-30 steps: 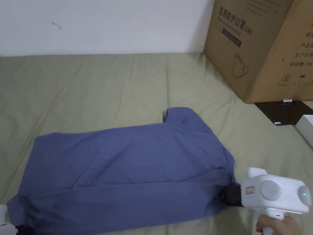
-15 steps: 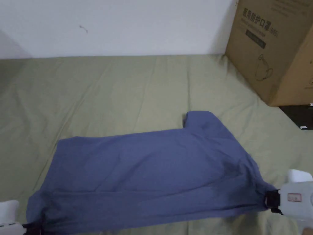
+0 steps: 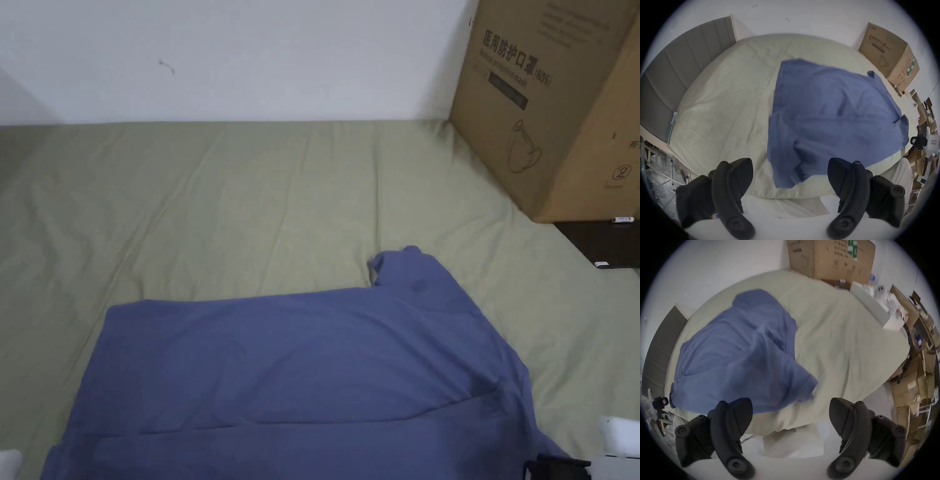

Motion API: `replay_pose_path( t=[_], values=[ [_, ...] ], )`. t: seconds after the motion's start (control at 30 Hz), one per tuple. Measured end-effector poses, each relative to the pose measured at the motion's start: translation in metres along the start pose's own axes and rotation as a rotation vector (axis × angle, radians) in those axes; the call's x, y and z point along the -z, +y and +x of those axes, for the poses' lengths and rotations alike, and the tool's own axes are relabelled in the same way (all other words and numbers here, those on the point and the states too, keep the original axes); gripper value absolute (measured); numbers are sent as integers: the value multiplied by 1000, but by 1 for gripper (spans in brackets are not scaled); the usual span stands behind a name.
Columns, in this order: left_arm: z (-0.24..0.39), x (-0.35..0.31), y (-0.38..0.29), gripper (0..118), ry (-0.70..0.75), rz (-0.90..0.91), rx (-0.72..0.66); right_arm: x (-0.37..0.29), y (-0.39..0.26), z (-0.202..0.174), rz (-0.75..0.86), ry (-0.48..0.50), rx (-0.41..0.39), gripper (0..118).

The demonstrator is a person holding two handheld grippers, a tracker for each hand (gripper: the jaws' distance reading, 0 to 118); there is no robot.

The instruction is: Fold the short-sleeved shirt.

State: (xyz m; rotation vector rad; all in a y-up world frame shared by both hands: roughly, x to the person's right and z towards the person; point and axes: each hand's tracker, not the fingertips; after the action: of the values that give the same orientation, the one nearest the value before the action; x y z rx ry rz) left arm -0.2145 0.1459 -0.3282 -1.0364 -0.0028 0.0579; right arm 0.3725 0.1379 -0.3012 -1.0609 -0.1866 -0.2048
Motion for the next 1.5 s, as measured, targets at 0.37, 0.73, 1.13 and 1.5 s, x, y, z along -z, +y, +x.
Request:
replay_pose_path(
  t=[0.37,0.73,1.13,1.5],
  values=[
    [34,14,54,0,-75,121,-37,4,84,-39,102,175,42,0],
    [33,67,102,0,-77,79,-38,140,253,-61,-29,124,-16,98],
    [17,103,128,18,-75,0,-79,221,283,-90,-71,-40,-113,77],
    [-9,194,245,88,-19,4,-208,202,275,-110,-80,7,-144,4]
  ],
)
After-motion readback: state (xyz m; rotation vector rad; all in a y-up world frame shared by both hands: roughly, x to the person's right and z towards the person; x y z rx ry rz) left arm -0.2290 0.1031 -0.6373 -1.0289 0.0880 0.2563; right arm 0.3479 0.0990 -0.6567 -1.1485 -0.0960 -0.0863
